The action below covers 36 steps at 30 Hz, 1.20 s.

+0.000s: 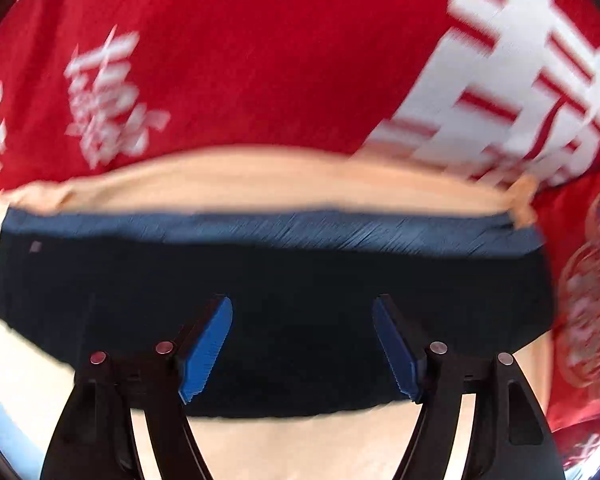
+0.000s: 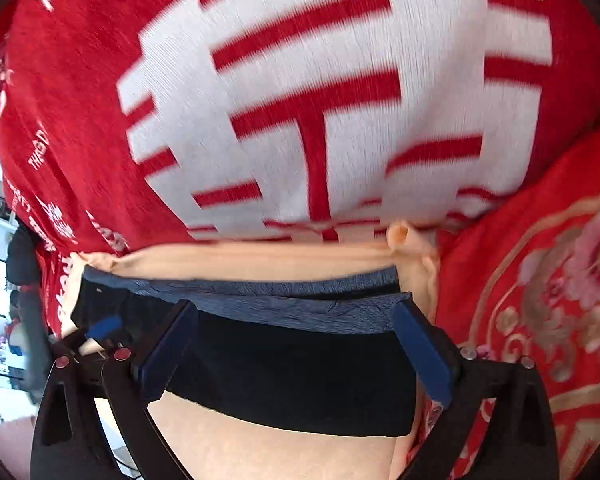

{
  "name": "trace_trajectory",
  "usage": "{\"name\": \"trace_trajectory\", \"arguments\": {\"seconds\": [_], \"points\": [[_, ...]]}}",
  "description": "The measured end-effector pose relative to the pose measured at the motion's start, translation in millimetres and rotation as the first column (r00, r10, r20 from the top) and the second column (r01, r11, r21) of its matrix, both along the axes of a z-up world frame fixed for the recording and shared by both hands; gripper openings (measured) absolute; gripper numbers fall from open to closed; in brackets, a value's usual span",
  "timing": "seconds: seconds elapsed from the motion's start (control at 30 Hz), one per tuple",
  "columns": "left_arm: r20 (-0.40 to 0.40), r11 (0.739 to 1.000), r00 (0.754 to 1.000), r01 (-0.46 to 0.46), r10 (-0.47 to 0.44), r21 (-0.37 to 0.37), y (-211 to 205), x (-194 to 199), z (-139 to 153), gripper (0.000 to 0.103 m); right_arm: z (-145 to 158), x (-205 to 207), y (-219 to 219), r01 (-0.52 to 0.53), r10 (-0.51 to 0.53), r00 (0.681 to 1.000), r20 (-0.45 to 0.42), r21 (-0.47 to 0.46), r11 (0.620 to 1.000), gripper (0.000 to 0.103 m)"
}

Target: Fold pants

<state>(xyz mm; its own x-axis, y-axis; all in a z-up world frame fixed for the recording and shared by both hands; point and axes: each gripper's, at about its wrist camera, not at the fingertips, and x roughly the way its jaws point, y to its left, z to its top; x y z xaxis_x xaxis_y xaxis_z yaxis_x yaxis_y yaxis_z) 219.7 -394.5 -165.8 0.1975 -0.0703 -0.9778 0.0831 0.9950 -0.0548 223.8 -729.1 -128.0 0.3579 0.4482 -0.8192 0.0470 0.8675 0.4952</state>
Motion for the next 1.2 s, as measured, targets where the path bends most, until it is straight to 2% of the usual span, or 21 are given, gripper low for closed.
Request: {"name": "trace_trajectory", "arguments": {"seconds": [0.07,0.13,0.27,0.37,0.4,0.43,0.47,0.5,0.57,0.63,0.67,0.7,0.77,0.8,0.83,0.87,0.9,0.97,1.03,1.13,1.2], "points": [[-0.034,0.999,0.999,-0.032,0.033,0.036,9.4,-6.8,-14.4,0.073,-9.2,-11.2,6.2,0.019,-0.014,0.999,-0.050,0.090,0.996,0.082],[-0.049,0.996,0.997,-0.058,0.062,0.074,17.8,-11.0,-26.4,0.073,-35.0,-34.3,17.7,0.033,-0.017,0.989,-0.150,0.108,0.994,0.069],[-0.041,0.991,0.995,-0.082,0.087,0.110,23.0,-5.9,-42.9,0.073,-103.3,-88.3,27.3,0.112,-0.092,0.934,-0.344,0.038,0.993,0.069],[-0.044,0.990,0.997,-0.063,0.069,0.129,14.2,0.8,-62.0,0.073,-135.0,-99.7,15.2,0.230,-0.224,0.903,-0.366,-0.029,0.973,0.069],[-0.052,0.990,0.996,-0.059,0.066,0.131,14.0,1.5,-68.4,0.073,-137.9,-97.4,11.5,0.264,-0.257,0.906,-0.337,-0.026,0.964,0.069],[-0.056,0.990,0.996,-0.058,0.066,0.130,15.5,0.6,-72.7,0.073,-135.8,-93.3,10.5,0.274,-0.273,0.914,-0.299,-0.039,0.961,0.063],[-0.050,0.990,0.996,-0.063,0.070,0.127,16.2,0.5,-75.2,0.074,-131.0,-83.3,12.5,0.251,-0.261,0.929,-0.264,-0.070,0.965,0.023],[-0.048,0.990,0.996,-0.070,0.076,0.123,17.3,1.0,-74.7,0.074,-126.9,-77.4,13.1,0.239,-0.254,0.934,-0.250,-0.089,0.967,0.007],[-0.054,0.989,0.995,-0.077,0.085,0.130,18.5,3.3,-70.1,0.074,-106.4,-64.5,9.6,0.236,-0.246,0.956,-0.158,-0.083,0.968,0.008],[-0.030,0.989,0.996,-0.075,0.080,0.125,19.1,6.1,-60.8,0.074,-94.9,-53.2,8.1,0.200,-0.209,0.972,-0.106,-0.093,0.975,0.008],[-0.027,0.990,0.997,-0.065,0.069,0.127,17.9,8.7,-58.1,0.074,-97.3,-49.1,8.3,0.184,-0.195,0.973,-0.126,-0.092,0.979,0.009],[-0.028,0.990,0.998,-0.058,0.062,0.132,16.4,10.4,-57.3,0.074,-106.1,-47.3,10.6,0.158,-0.174,0.967,-0.186,-0.097,0.983,0.011],[-0.024,0.989,0.998,-0.055,0.059,0.136,15.5,15.9,-53.9,0.074,-132.6,-51.7,14.2,0.103,-0.136,0.921,-0.366,-0.110,0.989,0.022],[-0.018,0.990,0.998,-0.061,0.064,0.129,15.5,20.7,-50.1,0.074,-134.0,-59.3,10.7,0.128,-0.151,0.910,-0.386,-0.086,0.988,0.027],[-0.007,0.990,0.998,-0.068,0.070,0.121,16.6,24.2,-47.0,0.074,-129.7,-65.5,8.1,0.142,-0.162,0.911,-0.379,-0.081,0.987,0.036],[0.007,0.991,0.997,-0.075,0.074,0.113,17.9,28.3,-43.6,0.074,-119.7,-71.3,8.5,0.139,-0.169,0.919,-0.356,-0.109,0.984,0.039],[0.018,0.991,0.997,-0.078,0.077,0.109,18.2,33.3,-41.9,0.074,-106.1,-75.3,10.6,0.136,-0.176,0.933,-0.314,-0.143,0.980,0.039],[0.019,0.991,0.997,-0.078,0.077,0.106,17.0,41.0,-45.8,0.074,-83.4,-72.9,17.9,0.112,-0.142,0.966,-0.216,-0.147,0.983,0.039],[0.011,0.990,0.997,-0.079,0.079,0.114,12.2,50.8,-54.3,0.074,-69.8,-49.0,35.6,0.021,-0.046,0.989,-0.139,-0.176,0.984,0.039],[0.012,0.990,0.996,-0.088,0.087,0.114,0.7,63.2,-65.6,0.074,-75.6,-5.0,46.0,-0.017,-0.001,0.995,-0.100,-0.182,0.983,0.039],[0.028,0.986,0.997,-0.080,0.077,0.148,-5.0,69.4,-73.2,0.074,-95.3,15.0,46.8,-0.040,0.014,0.992,-0.126,-0.207,0.977,0.039]]}}
